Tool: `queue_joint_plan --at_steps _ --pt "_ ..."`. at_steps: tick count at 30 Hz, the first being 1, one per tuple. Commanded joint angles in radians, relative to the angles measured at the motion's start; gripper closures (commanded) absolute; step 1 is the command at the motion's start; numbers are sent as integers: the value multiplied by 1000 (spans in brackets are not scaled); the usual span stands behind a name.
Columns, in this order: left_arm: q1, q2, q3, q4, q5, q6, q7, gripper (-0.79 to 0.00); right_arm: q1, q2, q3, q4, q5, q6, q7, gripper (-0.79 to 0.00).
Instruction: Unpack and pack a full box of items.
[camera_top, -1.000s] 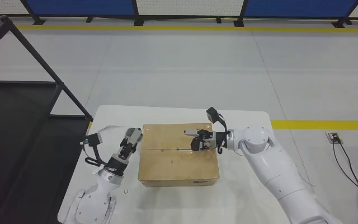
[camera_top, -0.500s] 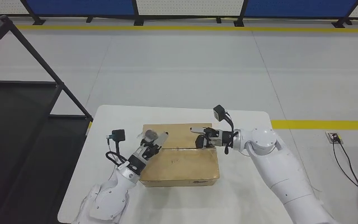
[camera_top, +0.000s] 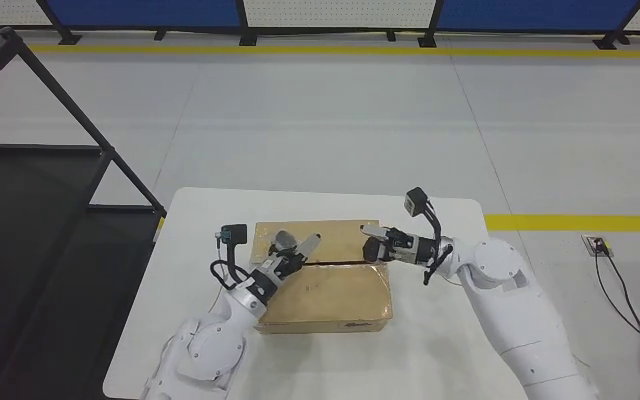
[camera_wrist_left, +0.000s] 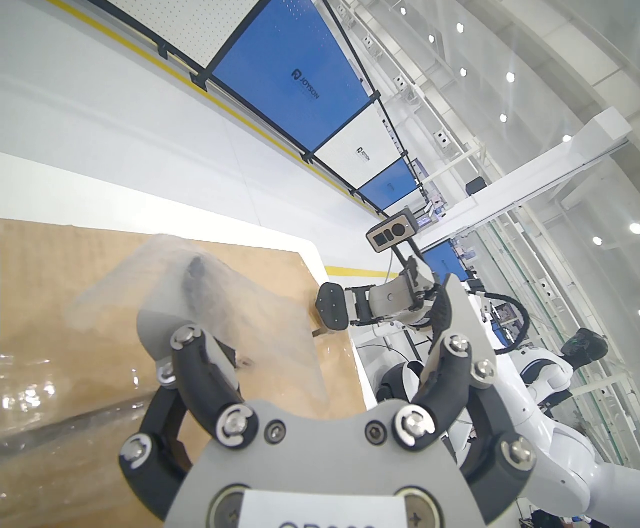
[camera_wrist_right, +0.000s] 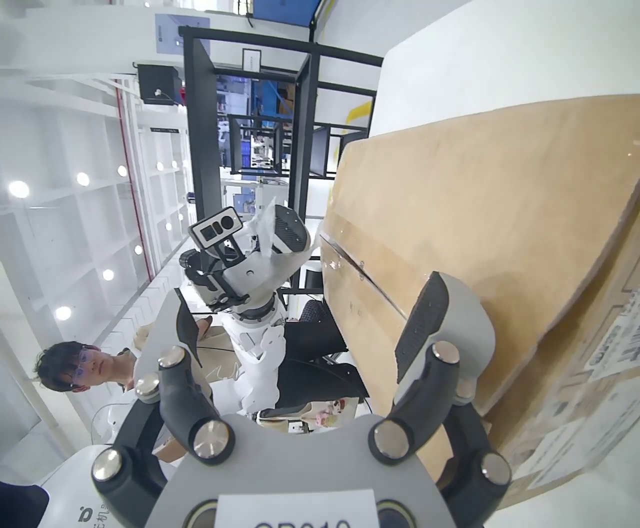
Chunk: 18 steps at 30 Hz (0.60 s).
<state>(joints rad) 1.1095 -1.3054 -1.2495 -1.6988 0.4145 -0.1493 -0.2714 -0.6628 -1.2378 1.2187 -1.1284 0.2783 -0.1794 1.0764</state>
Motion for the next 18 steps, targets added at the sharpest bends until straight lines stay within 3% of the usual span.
queue_joint_plan --at_steps 1,8,18 --pt "-5 -1 7 3 7 10 -4 -785 -32 8 29 -38 5 -17 -6 -785" --pt "-45 -7 56 26 69 50 -25 -785 -130 32 103 -141 19 -42 -15 -785" --pt "-114 -24 141 62 140 105 -31 -785 -186 49 141 -187 31 -48 -25 -785"
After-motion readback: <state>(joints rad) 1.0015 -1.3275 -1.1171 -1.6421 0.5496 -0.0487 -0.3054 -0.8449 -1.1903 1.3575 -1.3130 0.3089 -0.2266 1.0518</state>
